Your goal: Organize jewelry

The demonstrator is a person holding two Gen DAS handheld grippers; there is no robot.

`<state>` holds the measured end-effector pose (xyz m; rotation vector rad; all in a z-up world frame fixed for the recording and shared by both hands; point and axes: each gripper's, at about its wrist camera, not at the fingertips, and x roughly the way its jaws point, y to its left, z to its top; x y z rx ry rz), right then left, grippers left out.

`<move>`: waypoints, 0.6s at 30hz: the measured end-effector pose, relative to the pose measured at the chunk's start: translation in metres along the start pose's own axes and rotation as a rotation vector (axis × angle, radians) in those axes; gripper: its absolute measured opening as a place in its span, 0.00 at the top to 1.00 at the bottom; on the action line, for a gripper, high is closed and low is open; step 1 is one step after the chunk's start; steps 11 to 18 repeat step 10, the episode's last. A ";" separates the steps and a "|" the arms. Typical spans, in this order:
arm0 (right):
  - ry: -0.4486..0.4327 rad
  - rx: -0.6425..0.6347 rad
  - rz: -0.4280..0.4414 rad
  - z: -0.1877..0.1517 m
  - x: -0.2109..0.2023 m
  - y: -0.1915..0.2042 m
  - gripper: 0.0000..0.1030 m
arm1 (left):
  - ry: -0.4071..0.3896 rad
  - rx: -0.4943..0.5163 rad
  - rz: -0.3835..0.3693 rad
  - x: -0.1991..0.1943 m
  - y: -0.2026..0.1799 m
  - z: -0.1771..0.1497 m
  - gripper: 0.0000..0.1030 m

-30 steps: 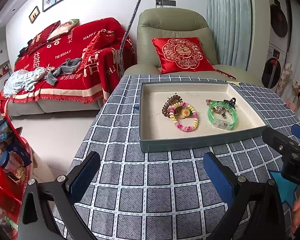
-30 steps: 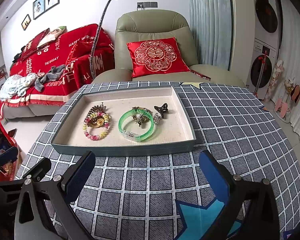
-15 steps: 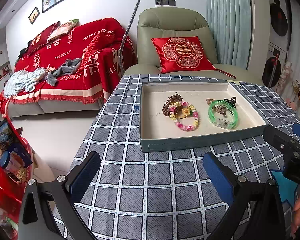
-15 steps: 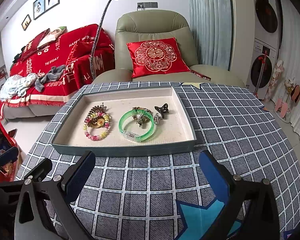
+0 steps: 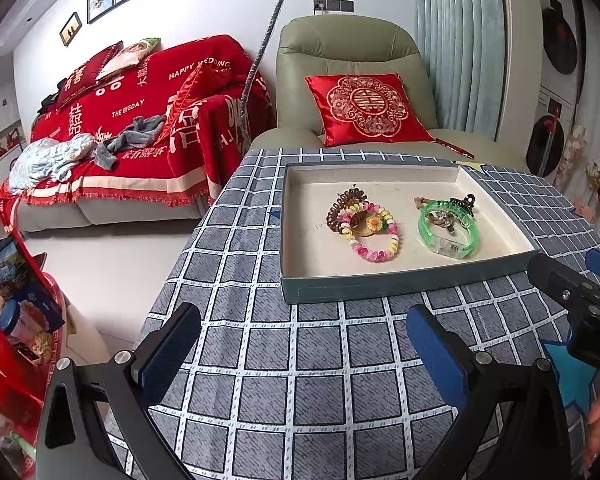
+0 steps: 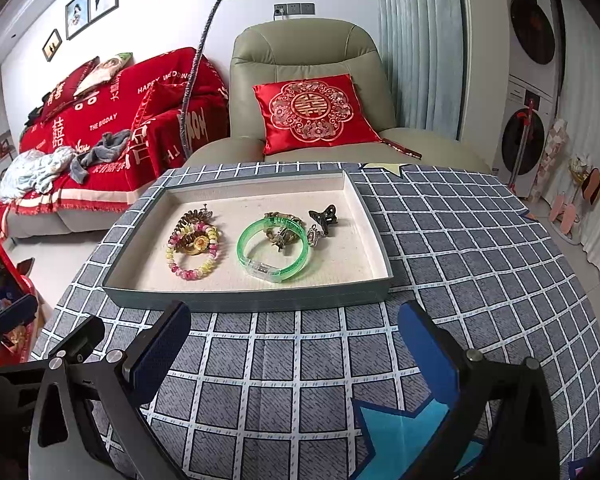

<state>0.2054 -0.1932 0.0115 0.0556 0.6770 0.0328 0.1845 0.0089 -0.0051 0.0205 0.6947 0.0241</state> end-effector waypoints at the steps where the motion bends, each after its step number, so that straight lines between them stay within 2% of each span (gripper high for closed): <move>1: 0.000 0.000 -0.001 0.000 0.000 0.000 0.00 | -0.003 0.005 0.000 0.000 0.000 0.000 0.00; 18: -0.001 0.000 0.000 0.000 0.000 0.000 0.00 | 0.002 0.019 -0.006 -0.001 -0.002 0.000 0.00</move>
